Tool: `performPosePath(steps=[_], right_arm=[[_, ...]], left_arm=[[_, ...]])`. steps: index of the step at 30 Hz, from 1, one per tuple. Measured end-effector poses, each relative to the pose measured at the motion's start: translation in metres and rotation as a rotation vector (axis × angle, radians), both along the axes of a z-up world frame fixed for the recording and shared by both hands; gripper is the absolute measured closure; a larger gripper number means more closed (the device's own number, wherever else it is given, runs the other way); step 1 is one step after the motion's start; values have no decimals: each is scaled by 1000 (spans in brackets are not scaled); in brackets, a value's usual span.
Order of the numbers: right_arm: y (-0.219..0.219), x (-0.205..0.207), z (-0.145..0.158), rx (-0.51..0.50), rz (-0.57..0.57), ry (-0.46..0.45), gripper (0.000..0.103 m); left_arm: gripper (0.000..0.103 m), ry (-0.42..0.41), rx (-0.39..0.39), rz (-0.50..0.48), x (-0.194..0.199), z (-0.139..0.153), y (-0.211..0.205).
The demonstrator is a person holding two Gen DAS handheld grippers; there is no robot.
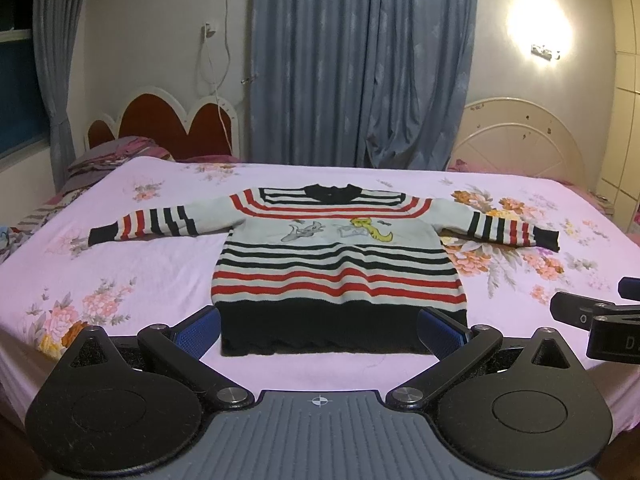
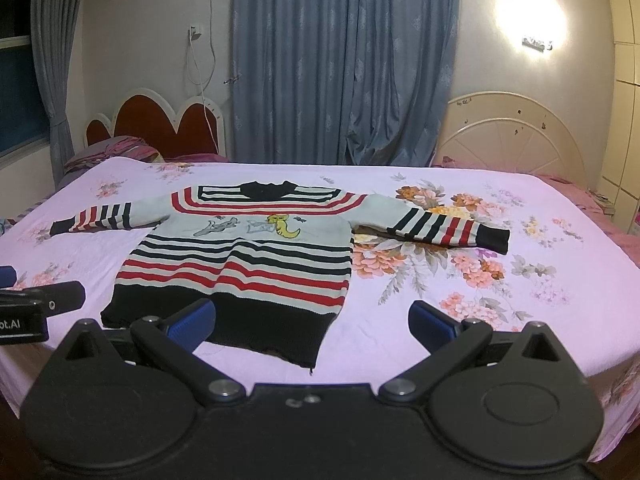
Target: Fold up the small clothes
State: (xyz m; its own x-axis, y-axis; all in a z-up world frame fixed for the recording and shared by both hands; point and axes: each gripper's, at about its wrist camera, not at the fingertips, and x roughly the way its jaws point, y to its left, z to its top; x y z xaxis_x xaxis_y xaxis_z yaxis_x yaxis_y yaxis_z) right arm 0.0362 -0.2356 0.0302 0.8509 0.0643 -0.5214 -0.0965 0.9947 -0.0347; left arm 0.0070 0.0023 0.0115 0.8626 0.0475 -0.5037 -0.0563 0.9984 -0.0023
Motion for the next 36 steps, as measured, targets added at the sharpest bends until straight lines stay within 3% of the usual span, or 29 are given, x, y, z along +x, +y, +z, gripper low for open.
performPosePath(steps=[36], right_arm=[[0, -2, 2, 1, -3, -9, 1]], left_arm=[[0, -3, -2, -1, -2, 0, 4]])
